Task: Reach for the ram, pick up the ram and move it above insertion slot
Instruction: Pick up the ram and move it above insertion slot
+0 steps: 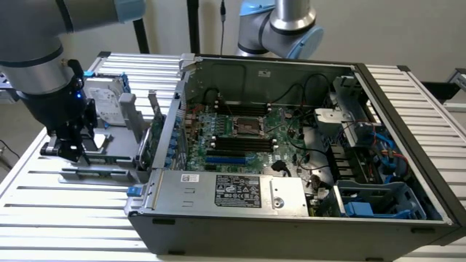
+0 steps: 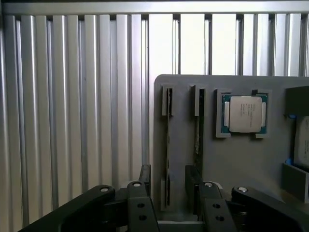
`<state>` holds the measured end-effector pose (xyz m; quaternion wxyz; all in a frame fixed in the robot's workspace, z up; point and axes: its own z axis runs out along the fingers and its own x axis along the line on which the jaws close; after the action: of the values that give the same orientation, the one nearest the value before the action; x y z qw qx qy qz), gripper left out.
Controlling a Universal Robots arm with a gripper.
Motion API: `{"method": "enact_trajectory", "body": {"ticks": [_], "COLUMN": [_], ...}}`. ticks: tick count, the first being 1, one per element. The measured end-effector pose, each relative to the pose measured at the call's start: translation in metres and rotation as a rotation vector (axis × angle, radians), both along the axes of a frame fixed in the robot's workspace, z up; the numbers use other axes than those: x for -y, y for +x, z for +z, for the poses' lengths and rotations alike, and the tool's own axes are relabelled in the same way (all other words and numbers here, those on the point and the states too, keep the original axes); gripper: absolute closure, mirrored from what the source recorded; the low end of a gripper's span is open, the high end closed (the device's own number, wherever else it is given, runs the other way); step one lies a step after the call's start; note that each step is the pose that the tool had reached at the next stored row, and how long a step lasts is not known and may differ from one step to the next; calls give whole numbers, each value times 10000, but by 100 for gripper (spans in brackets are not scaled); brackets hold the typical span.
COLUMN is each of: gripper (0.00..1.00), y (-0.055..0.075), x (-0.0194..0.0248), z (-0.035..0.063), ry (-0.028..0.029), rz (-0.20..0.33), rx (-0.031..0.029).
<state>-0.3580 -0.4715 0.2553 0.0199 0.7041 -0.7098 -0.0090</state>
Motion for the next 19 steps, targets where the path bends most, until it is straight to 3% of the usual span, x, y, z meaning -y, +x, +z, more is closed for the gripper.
{"method": "enact_trajectory", "body": {"ticks": [19], "gripper": [58], "y": [0], "x": [-34], "z": [-346], "ry": [0], "rz": [140], "rx": [0]}}
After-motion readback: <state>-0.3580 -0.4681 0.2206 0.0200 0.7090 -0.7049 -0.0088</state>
